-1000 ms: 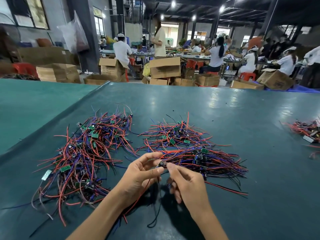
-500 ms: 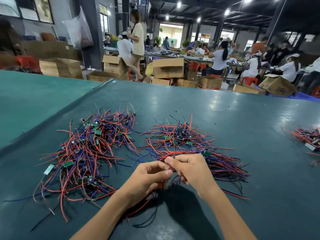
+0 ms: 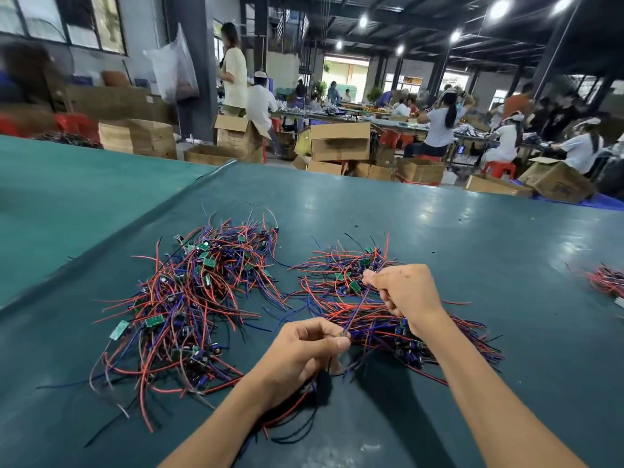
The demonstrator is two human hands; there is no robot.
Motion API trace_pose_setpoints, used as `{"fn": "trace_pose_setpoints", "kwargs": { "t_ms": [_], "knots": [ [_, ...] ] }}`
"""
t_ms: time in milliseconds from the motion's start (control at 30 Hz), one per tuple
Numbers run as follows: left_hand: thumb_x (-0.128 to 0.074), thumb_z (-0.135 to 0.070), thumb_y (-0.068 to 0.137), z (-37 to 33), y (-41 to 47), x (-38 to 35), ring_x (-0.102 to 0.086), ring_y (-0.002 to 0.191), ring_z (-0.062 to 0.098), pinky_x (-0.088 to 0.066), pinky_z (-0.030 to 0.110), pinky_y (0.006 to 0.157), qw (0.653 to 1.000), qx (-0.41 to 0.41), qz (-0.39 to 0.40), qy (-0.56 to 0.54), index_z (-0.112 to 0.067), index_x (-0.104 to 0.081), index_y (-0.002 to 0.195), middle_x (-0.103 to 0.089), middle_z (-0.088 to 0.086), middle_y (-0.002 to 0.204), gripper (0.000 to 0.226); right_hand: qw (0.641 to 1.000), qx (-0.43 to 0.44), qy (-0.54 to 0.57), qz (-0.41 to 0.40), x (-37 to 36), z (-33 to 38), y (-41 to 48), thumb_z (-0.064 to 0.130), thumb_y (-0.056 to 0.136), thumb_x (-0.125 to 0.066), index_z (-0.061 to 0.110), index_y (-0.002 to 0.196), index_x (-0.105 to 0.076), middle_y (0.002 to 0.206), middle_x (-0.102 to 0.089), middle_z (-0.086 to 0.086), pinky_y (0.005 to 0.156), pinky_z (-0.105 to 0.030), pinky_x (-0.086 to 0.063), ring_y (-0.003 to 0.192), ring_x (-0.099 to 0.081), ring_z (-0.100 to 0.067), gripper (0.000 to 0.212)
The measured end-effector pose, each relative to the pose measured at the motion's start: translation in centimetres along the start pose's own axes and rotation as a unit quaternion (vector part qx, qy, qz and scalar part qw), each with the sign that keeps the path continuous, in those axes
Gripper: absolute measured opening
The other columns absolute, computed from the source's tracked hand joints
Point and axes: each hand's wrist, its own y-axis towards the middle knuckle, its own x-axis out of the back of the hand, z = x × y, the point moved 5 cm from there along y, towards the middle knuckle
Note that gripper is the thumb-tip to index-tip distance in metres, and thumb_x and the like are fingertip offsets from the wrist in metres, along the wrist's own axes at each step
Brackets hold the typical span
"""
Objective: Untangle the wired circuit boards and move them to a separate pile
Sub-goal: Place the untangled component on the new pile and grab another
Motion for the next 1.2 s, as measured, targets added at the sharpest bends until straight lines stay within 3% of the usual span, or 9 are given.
{"fn": "trace_pose_setpoints", "kwargs": {
  "t_ms": [200, 333, 433, 500, 600, 767, 900, 1033, 1200],
  "knots": [
    [-0.078, -0.004, 0.076, -0.1, -0.1, 0.2, -0.055, 0.063, 0.020, -0.049, 0.028, 0.061, 1.000, 0.003, -0.001, 0.005, -0.003, -0.068, 0.084, -0.063, 0.007, 0.076, 0.013, 1.000, 0.017, -0.002, -0.021, 0.2, -0.9, 1.4, 0.024, 0.083, -0.080, 0.002, 0.072, -0.073, 0.047, -0.053, -0.002, 0.037, -0.022, -0.033, 0.039, -0.042, -0.014, 0.025],
    [-0.077, -0.011, 0.077, -0.2, 0.1, 0.6, -0.052, 0.063, 0.017, -0.040, 0.029, 0.062, 0.999, -0.003, -0.035, -0.025, -0.003, -0.065, 0.090, -0.058, 0.008, 0.076, 0.019, 0.996, 0.040, 0.058, -0.057, -0.1, -0.5, 1.4, 0.025, 0.093, -0.070, 0.008, 0.101, -0.076, 0.052, -0.058, -0.001, 0.039, -0.026, -0.044, 0.041, -0.050, -0.014, 0.020],
    [-0.079, -0.009, 0.080, -0.5, 0.3, 1.3, -0.053, 0.063, 0.012, -0.039, 0.024, 0.057, 0.995, -0.023, -0.067, -0.071, -0.010, -0.067, 0.086, -0.062, 0.007, 0.078, 0.013, 0.993, 0.042, 0.053, -0.095, 0.0, 0.0, -0.1, 0.037, 0.100, -0.059, 0.019, 0.137, -0.056, 0.069, -0.065, -0.003, 0.043, -0.030, -0.049, 0.048, -0.056, -0.015, 0.042],
    [-0.076, -0.010, 0.081, -0.7, 0.5, 1.8, -0.054, 0.063, 0.010, -0.040, 0.020, 0.053, 0.989, -0.025, -0.087, -0.115, -0.014, -0.068, 0.085, -0.065, 0.005, 0.079, 0.009, 0.995, 0.072, -0.010, -0.068, -0.8, 0.4, -2.1, 0.042, 0.100, -0.056, 0.017, 0.112, -0.069, 0.076, -0.070, -0.003, 0.046, -0.031, -0.052, 0.052, -0.063, -0.013, 0.031],
    [-0.076, -0.015, 0.076, -1.0, 0.8, 2.5, -0.054, 0.065, 0.012, -0.040, 0.021, 0.054, 0.980, -0.029, -0.107, -0.165, -0.013, -0.067, 0.086, -0.065, 0.004, 0.079, 0.014, 0.995, 0.066, -0.042, 0.060, -3.4, -0.3, -5.9, 0.045, 0.098, -0.057, 0.016, 0.083, -0.077, 0.075, -0.076, -0.001, 0.055, -0.032, -0.058, 0.062, -0.072, -0.016, 0.039],
    [-0.074, -0.022, 0.079, -1.0, 0.6, 2.5, -0.054, 0.052, 0.018, -0.046, 0.027, 0.049, 0.981, -0.030, -0.110, -0.155, -0.014, -0.064, 0.081, -0.056, 0.007, 0.067, 0.012, 0.971, 0.004, 0.020, 0.237, -7.6, -1.0, -9.6, 0.032, 0.101, -0.058, 0.003, 0.089, -0.076, 0.084, -0.076, -0.011, 0.059, -0.027, -0.056, 0.067, -0.068, -0.017, 0.036],
    [-0.076, -0.031, 0.078, -0.7, 0.3, 2.4, -0.046, 0.044, 0.017, -0.033, 0.023, 0.044, 0.986, -0.003, -0.118, -0.118, -0.022, -0.064, 0.075, -0.050, 0.005, 0.062, 0.015, 0.968, -0.021, 0.063, 0.243, -8.9, -0.9, -10.3, 0.020, 0.105, -0.051, 0.004, 0.091, -0.072, 0.078, -0.073, -0.010, 0.061, -0.032, -0.057, 0.064, -0.067, -0.021, 0.030],
    [-0.073, -0.024, 0.080, -1.0, 0.4, 2.4, -0.045, 0.033, 0.015, -0.036, 0.019, 0.031, 0.983, -0.030, -0.126, -0.128, -0.010, -0.064, 0.082, -0.053, 0.009, 0.058, 0.017, 0.966, -0.057, 0.140, 0.210, -9.4, -1.1, -10.5, 0.019, 0.105, -0.049, 0.008, 0.080, -0.067, 0.063, -0.060, -0.006, 0.049, -0.032, -0.053, 0.049, -0.058, -0.022, 0.033],
    [-0.075, -0.018, 0.077, -1.7, 0.9, 4.0, -0.048, 0.050, 0.018, -0.047, 0.027, 0.046, 0.969, -0.063, -0.198, -0.133, -0.008, -0.075, 0.076, -0.053, 0.010, 0.064, 0.010, 0.966, -0.075, 0.148, 0.199, -9.6, -1.6, -11.5, 0.016, 0.105, -0.047, 0.005, 0.077, -0.058, 0.055, -0.046, -0.003, 0.046, -0.032, -0.050, 0.042, -0.049, -0.021, 0.032]
  ]
}}
